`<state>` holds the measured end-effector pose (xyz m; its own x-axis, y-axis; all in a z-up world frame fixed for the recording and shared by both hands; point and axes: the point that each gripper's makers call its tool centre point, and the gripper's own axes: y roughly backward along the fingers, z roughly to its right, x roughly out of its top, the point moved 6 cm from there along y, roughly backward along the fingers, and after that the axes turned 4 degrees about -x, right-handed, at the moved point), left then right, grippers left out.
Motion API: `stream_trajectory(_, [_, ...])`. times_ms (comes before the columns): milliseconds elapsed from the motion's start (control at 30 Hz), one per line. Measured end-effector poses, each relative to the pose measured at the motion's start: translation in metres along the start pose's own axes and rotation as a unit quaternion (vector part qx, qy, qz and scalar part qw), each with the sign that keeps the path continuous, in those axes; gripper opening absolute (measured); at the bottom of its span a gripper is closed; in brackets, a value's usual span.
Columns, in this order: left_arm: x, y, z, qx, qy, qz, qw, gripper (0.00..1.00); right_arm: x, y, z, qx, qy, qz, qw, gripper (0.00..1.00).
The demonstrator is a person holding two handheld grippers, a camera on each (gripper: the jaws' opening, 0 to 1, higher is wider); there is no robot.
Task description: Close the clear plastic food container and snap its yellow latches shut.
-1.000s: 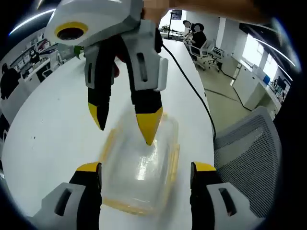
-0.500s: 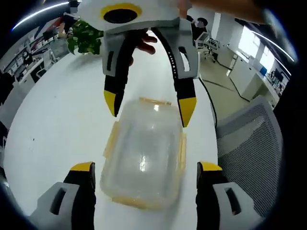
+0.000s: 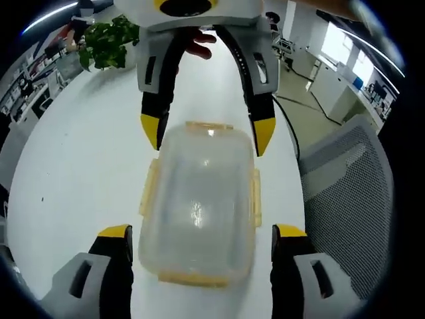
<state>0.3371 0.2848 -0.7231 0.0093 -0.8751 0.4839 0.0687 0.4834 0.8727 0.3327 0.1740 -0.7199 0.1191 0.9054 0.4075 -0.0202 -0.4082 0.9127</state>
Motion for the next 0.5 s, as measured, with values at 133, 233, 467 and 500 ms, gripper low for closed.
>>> stream_trajectory(133, [0.0,-0.002,-0.002,-0.006,-0.007,-0.008,0.9999,0.86,-0.002,-0.003,0.001,-0.006,0.005,-0.009,0.9999,0.71])
stream_trajectory(233, [-0.002,-0.004,-0.004,-0.005,-0.008,-0.012,0.9999,0.85,-0.002,-0.006,0.0,-0.008,0.003,-0.009,0.9999,0.71])
stream_trajectory(467, [-0.007,-0.011,-0.003,-0.006,-0.032,-0.033,0.9989,0.82,-0.004,-0.015,-0.002,-0.019,0.002,-0.013,0.9997,0.75])
stream_trajectory(500, [-0.008,-0.012,-0.003,-0.008,-0.031,-0.037,0.9988,0.82,-0.004,-0.015,-0.003,-0.021,0.006,-0.014,0.9997,0.76])
